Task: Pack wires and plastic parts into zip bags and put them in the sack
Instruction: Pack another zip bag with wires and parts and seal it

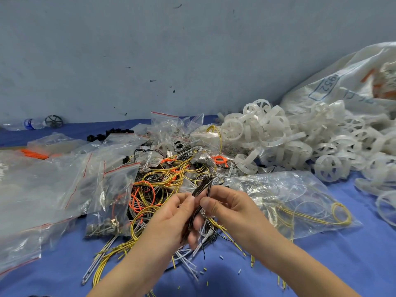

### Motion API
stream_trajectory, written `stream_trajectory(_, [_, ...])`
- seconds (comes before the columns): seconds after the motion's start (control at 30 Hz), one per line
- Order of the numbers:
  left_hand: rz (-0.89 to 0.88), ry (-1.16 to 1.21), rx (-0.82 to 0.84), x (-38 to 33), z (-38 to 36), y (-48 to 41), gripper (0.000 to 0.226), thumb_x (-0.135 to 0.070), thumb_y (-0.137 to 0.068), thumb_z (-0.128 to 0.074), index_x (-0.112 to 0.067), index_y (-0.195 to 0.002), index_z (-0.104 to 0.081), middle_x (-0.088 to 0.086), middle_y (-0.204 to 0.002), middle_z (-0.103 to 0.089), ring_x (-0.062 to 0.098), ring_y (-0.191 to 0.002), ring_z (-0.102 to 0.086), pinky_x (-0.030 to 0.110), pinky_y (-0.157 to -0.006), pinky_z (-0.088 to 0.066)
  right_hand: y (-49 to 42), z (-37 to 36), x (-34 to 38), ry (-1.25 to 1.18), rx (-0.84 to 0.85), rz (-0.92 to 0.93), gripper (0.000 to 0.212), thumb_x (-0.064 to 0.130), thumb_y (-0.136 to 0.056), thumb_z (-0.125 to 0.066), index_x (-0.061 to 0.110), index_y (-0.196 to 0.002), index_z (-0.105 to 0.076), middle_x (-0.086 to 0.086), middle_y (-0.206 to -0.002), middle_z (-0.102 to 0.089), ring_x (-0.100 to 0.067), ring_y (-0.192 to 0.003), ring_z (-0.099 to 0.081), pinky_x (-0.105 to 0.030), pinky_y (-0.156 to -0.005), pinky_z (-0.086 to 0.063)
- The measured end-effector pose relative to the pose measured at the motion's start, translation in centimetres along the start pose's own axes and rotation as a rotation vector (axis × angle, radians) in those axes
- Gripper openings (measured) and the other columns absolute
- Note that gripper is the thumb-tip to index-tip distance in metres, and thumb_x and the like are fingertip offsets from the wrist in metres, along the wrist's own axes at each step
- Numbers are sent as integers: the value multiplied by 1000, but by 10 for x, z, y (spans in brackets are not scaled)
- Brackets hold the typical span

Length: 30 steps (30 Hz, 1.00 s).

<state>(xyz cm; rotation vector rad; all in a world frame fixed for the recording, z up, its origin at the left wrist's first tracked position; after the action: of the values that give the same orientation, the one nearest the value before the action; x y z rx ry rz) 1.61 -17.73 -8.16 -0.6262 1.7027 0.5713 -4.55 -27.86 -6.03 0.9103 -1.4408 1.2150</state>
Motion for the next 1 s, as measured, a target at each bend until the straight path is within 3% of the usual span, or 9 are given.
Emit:
stream_trajectory(0.07, [-25,-72,5,-3,4,-1,32,-35,-83,-59,-13,-106,-62,5,-64,-58,12,-43,-45,23,-42,-40,1,5,-3,66,-33,-29,11,19,-97,-59,16,-94,-69,-4,-74,-69,-13,-74,-54,-26,-71,-40])
stream_trajectory(0.2, [-48,-169,35,-9,10,-2,30,-28,-78,-64,-13,-104,-65,8,-70,-65,14,-47,-49,23,-43,-41,2,14,-10,78,-27,-152,13,23,-95,-61,24,-93,-74,10,-83,-73,3,-69,-58,-13,-61,-43])
stream_trajectory(0.33, [-123,-453,73,-14,12,1,22,-20,-90,-62,-35,-102,-73,4,-78,-70,10,-57,-55,21,-50,-45,4,26,-10,86,-18,-238,23,19,-95,-58,27,-89,-79,7,-87,-76,-1,-68,-58,-15,-60,-45])
stream_trajectory(0.43, [-159,-714,111,-9,15,1,30,-21,-96,-60,-49,-103,-69,-4,-79,-69,3,-59,-53,18,-56,-43,7,33,-13,145,-21,-262,17,31,-92,-62,29,-91,-78,-3,-88,-74,-9,-74,-54,-25,-67,-43])
stream_trajectory(0.53, [-133,-771,125,-1,18,0,32,-23,-96,-60,-53,-104,-67,-9,-77,-67,1,-58,-52,19,-57,-41,10,41,-15,240,-6,-274,18,33,-87,-60,32,-94,-77,2,-84,-72,-15,-73,-54,-36,-68,-40])
stream_trajectory(0.67, [-152,-848,-7,-3,30,-4,40,-26,-96,-60,-65,-97,-62,-12,-80,-70,0,-58,-56,26,-60,-46,17,83,9,606,-360,-11,19,37,-89,-56,39,-103,-68,11,-82,-69,-8,-67,-60,-26,-63,-47])
stream_trajectory(0.73, [-136,-856,-36,0,30,-5,38,-23,-96,-59,-60,-92,-65,-12,-83,-70,2,-59,-58,26,-60,-48,21,91,15,896,-471,37,26,48,-88,-53,41,-113,-58,16,-91,-59,-5,-74,-57,-27,-62,-45])
stream_trajectory(0.87, [-72,-714,-25,10,19,-5,30,-11,-97,-57,-38,-98,-70,-6,-80,-69,5,-59,-58,26,-55,-50,19,81,-9,1309,-331,-168,57,62,-88,-47,39,-137,-31,11,-116,-43,-17,-99,-59,-33,-66,-44])
stream_trajectory(1.0, [-47,-695,-31,15,10,-5,21,-15,-96,-58,-30,-102,-71,6,-83,-71,12,-62,-57,32,-59,-48,20,82,-12,1334,-327,-162,34,46,-97,-44,35,-129,-46,12,-113,-49,-13,-98,-59,-31,-68,-45])
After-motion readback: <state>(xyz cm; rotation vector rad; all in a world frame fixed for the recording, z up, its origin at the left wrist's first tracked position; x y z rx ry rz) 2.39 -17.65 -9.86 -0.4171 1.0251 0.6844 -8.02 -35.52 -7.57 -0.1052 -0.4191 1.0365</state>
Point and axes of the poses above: each hand's wrist, its own y-axis away from the middle knuckle, its own z-axis out of the back of the hand, x = y × z, the point moved 7 cm from there along -y, towards the middle knuckle
